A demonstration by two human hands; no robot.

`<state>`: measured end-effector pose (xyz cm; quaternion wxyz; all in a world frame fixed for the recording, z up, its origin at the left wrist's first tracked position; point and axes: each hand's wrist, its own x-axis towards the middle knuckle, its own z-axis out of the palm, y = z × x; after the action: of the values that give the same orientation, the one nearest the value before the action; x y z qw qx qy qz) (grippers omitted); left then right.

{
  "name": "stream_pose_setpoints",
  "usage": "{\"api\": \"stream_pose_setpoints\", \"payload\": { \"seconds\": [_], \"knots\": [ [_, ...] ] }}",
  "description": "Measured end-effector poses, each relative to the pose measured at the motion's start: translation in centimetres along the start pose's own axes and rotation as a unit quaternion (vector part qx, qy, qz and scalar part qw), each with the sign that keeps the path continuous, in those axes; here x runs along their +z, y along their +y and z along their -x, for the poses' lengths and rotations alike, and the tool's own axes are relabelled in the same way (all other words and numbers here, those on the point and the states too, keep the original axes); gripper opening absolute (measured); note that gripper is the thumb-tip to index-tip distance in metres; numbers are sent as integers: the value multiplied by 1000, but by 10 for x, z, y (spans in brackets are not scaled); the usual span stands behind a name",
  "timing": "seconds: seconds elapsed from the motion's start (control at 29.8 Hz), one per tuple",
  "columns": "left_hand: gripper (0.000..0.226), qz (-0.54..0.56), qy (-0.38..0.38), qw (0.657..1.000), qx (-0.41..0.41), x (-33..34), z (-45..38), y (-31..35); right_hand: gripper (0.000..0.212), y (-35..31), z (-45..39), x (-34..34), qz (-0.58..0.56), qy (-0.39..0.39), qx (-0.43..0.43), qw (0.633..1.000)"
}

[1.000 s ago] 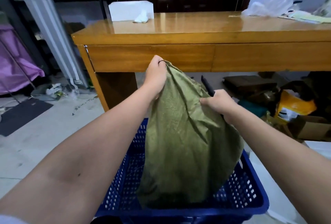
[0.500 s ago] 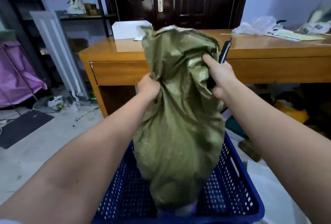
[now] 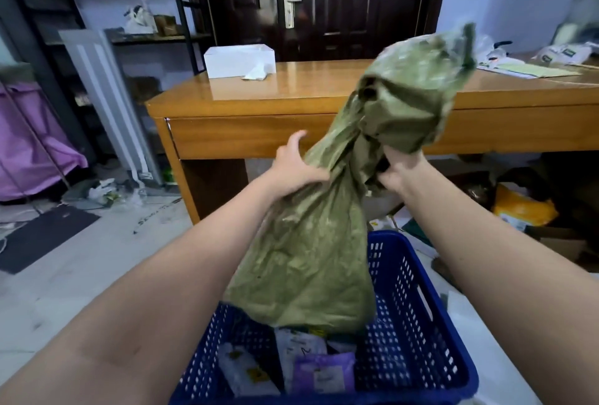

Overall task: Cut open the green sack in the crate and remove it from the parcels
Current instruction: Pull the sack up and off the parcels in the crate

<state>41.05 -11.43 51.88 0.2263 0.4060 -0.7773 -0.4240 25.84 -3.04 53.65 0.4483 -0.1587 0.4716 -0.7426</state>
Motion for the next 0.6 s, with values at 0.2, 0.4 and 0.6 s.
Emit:
{"api": "stream_pose_setpoints", "payload": {
  "seconds": [0.2, 0.4, 0.6],
  "knots": [
    [26, -123, 234, 964, 17, 6, -1, -8, 33, 1, 6, 9, -53, -34, 0, 998],
    [27, -153, 233, 960, 20, -9, -6, -10, 47, 7, 8, 8, -35, -25, 14, 999],
    [36, -107, 124, 986, -19, -12, -7, -23, 25, 16, 6, -3, 37, -24, 56, 997]
  ]
}}
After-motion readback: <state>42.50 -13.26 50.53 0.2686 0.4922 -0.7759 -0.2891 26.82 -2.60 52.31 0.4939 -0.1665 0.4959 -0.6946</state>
